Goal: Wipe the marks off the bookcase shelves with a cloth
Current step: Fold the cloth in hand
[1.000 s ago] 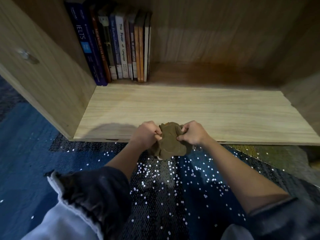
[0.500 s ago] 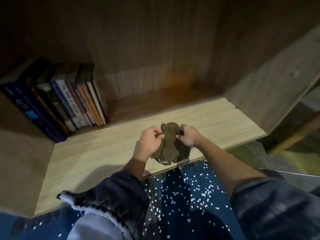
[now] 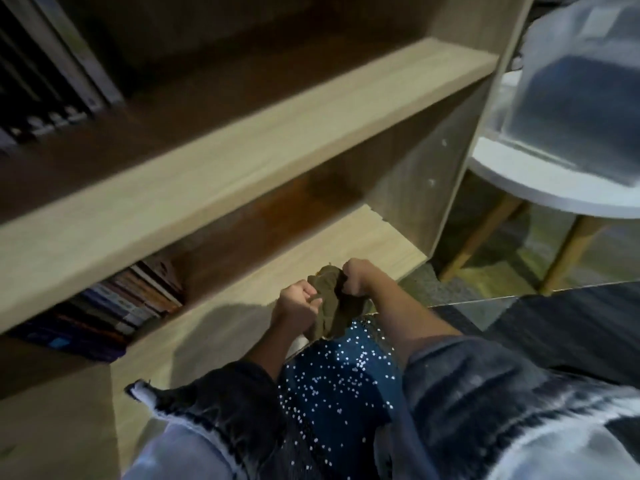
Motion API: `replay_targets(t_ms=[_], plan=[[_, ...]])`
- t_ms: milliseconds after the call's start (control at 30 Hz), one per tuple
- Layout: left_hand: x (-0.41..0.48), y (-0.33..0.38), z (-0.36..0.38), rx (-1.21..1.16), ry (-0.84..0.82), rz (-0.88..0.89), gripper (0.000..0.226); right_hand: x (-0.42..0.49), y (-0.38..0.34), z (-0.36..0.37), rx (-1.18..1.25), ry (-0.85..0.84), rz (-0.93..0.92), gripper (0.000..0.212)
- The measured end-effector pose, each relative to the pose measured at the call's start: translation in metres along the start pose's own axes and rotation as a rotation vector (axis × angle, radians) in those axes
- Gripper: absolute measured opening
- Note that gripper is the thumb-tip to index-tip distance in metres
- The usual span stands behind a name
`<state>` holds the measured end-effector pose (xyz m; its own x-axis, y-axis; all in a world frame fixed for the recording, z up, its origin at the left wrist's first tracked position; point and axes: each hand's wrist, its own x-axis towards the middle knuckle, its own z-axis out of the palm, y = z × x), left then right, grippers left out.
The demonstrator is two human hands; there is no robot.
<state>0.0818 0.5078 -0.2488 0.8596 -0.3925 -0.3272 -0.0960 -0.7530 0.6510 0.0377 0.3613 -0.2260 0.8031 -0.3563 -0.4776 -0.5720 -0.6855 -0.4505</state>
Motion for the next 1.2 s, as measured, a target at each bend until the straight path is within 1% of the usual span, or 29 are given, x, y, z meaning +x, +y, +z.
replay_targets(t_ms=[67,133,200,300,367,433,500,600,733,900,1000,1067,1133,1200], plan=[[-0.016,0.023,-0.008,-0.011,-0.025,-0.072,0.022,-0.030,0.003,-0.015,0.048,0.021,0.041,0.027],[-0.031,0.049,-0.021,0.005,-0.053,-0.056,0.019,-0.058,0.006,-0.031,0.095,0.063,0.085,0.027],[-0.050,0.082,-0.041,0.052,-0.086,0.028,0.015,-0.094,0.004,-0.056,0.130,0.158,0.141,0.028],[-0.090,0.136,-0.074,0.066,-0.131,0.220,0.003,-0.148,-0.006,-0.097,0.206,0.396,0.205,0.025],[-0.116,0.171,-0.093,0.033,-0.116,0.364,0.006,-0.180,-0.014,-0.126,0.287,0.535,0.231,0.023],[-0.137,0.205,-0.107,0.044,-0.083,0.448,0.008,-0.211,-0.019,-0.160,0.344,0.629,0.266,0.026],[-0.149,0.237,-0.114,0.043,-0.072,0.485,0.011,-0.232,-0.018,-0.191,0.318,0.689,0.303,0.028],[-0.152,0.285,-0.111,0.002,-0.069,0.549,0.014,-0.246,-0.003,-0.237,0.282,0.768,0.312,0.026],[-0.136,0.354,-0.097,-0.148,-0.087,0.568,0.017,-0.243,0.030,-0.299,0.315,0.839,0.259,0.022],[-0.090,0.442,-0.055,-0.142,0.043,0.646,0.012,-0.216,0.088,-0.380,0.383,0.900,0.202,0.019],[-0.066,0.496,-0.025,-0.176,0.035,0.665,0.009,-0.199,0.125,-0.430,0.394,0.949,0.190,0.022],[-0.044,0.528,0.000,-0.164,0.016,0.654,0.017,-0.184,0.151,-0.456,0.379,0.935,0.224,0.026],[-0.024,0.547,0.028,-0.067,-0.046,0.632,0.022,-0.166,0.174,-0.464,0.326,0.861,0.298,0.030],[-0.008,0.554,0.054,0.040,-0.126,0.580,0.029,-0.146,0.197,-0.461,0.273,0.773,0.325,0.031]])
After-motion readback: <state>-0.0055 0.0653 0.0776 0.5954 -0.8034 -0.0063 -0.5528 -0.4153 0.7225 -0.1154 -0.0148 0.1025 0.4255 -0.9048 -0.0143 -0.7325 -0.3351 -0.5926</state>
